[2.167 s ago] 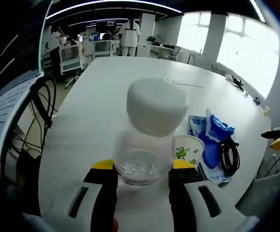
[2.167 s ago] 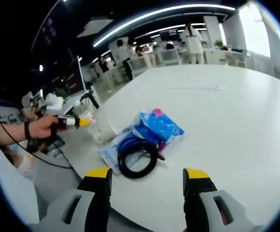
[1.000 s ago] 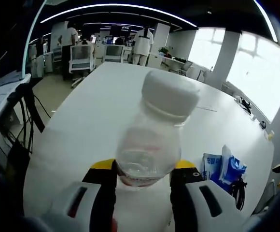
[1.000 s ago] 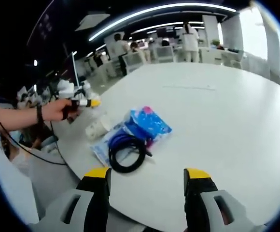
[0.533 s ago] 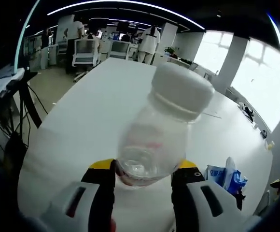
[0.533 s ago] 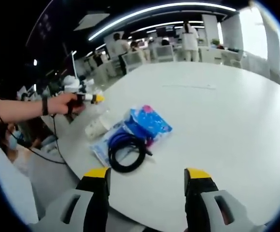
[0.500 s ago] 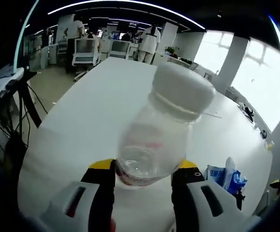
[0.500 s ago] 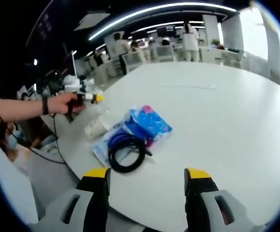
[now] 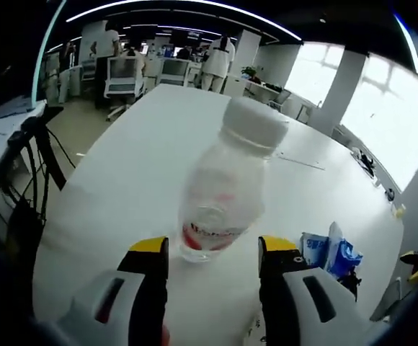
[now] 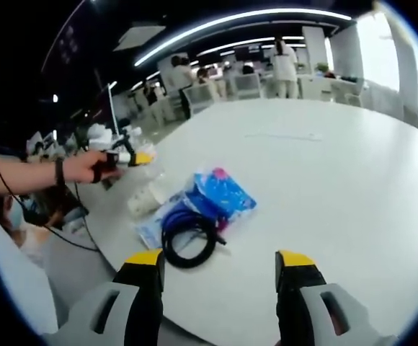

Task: Arrange the tabletop items into an orderly group along one side of the table until the central work area is clear of visible clutter.

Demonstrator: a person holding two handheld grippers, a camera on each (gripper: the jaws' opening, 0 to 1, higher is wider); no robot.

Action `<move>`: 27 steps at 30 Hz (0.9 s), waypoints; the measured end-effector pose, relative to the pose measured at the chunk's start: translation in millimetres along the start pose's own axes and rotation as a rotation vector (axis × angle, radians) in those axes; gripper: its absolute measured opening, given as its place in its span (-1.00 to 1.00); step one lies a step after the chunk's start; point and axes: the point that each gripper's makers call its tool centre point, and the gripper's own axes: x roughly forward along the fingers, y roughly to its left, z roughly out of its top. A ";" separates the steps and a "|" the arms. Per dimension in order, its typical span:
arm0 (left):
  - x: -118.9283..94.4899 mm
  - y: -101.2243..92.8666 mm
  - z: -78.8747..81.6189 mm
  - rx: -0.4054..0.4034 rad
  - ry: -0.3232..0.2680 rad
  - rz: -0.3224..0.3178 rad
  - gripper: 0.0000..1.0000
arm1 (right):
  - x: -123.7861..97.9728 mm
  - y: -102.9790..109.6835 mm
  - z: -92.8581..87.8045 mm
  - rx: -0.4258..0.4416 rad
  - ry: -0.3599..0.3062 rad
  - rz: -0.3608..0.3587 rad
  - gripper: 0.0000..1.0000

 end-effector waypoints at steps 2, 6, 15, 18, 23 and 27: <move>-7.5 -2.1 -5.3 0.008 0.000 -0.005 -0.02 | 0.8 1.7 -1.5 0.004 -0.002 0.005 0.26; -20.8 -12.1 -22.1 0.119 0.034 -0.059 -0.05 | 0.7 6.5 -4.7 0.005 -0.005 0.015 0.25; -38.8 -36.9 -59.2 0.204 0.093 -0.173 -0.02 | -4.2 9.5 -11.2 0.028 -0.017 0.021 0.24; -41.2 -41.0 -64.0 0.199 0.097 -0.194 -0.02 | -6.0 8.7 -9.4 0.035 -0.028 0.017 0.24; -42.3 -60.1 -77.1 0.194 0.139 -0.285 0.08 | -9.3 7.9 -7.7 0.039 -0.037 0.013 0.23; -38.3 -67.4 -86.0 0.203 0.162 -0.308 0.08 | -13.0 8.9 -8.8 0.049 -0.045 0.010 0.22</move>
